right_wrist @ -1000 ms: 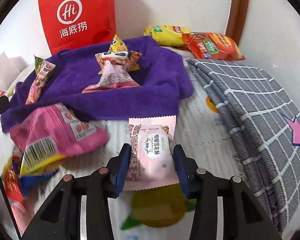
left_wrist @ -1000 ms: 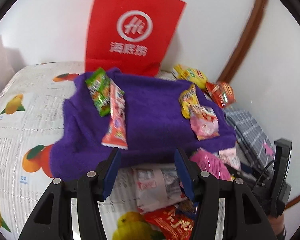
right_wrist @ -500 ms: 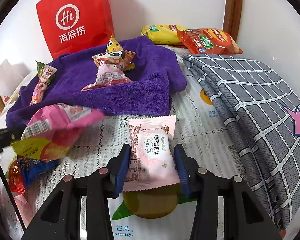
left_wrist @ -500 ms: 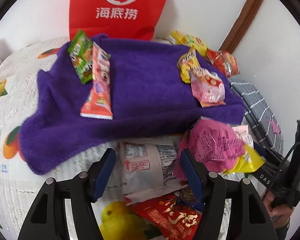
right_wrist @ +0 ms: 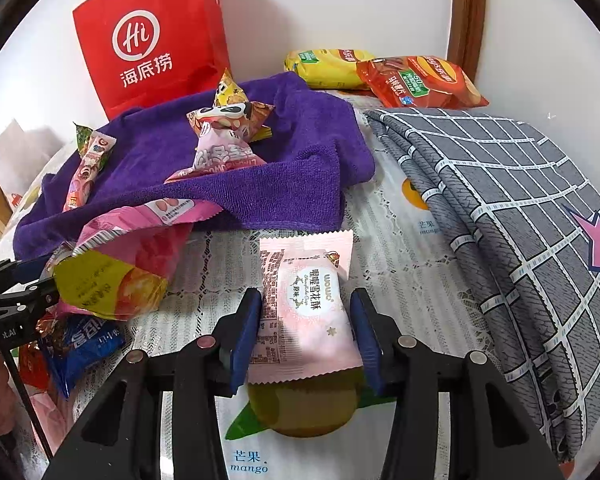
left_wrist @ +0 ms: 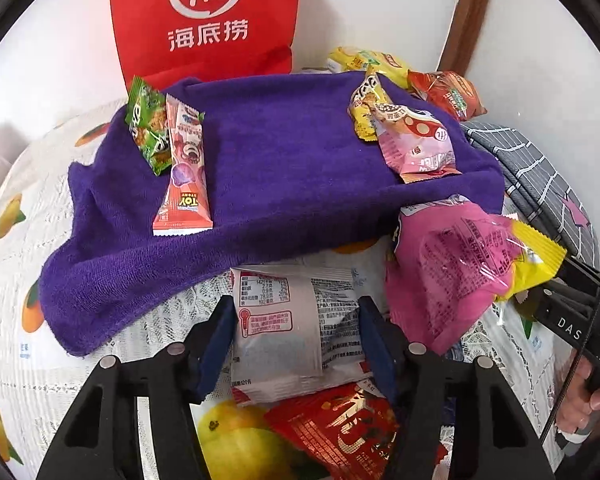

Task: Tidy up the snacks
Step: 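Grasp the white-silver packet with the left tool while the right tool carries the pink packet to the towel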

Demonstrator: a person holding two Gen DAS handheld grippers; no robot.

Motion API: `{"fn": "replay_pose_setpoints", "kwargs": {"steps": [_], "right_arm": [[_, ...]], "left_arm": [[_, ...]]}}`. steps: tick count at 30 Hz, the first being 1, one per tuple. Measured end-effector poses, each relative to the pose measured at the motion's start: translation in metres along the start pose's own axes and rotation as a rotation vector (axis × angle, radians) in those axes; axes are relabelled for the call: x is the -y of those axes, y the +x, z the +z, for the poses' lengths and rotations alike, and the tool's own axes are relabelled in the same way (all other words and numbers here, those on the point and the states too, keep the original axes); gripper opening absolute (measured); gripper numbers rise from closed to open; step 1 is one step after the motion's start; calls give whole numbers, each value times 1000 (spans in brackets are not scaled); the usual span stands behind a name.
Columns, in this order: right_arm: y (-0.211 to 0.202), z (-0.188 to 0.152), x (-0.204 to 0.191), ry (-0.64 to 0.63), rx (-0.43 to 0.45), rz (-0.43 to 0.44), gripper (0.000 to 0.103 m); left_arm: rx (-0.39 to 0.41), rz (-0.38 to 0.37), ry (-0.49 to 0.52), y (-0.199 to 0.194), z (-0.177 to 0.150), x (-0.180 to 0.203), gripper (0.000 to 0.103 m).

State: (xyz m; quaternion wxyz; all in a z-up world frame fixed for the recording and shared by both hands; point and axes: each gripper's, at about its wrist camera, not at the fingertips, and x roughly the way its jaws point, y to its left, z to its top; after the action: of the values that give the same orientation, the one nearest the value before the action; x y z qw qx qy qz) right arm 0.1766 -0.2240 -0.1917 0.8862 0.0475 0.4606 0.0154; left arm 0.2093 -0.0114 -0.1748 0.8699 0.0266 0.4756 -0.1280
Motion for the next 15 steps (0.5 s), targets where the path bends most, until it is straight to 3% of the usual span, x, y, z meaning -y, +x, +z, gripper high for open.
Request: {"fn": "replay_pose_setpoints", "kwargs": {"steps": [12,15], "right_arm": [[-5,-1,1,-6,4,11,41],[-13,3,-1,5,1,58,40]], "left_arm": [[33,-134,-45,-23,7,-18,55],[59,-183,-80,-33,9,-26,55]]}}
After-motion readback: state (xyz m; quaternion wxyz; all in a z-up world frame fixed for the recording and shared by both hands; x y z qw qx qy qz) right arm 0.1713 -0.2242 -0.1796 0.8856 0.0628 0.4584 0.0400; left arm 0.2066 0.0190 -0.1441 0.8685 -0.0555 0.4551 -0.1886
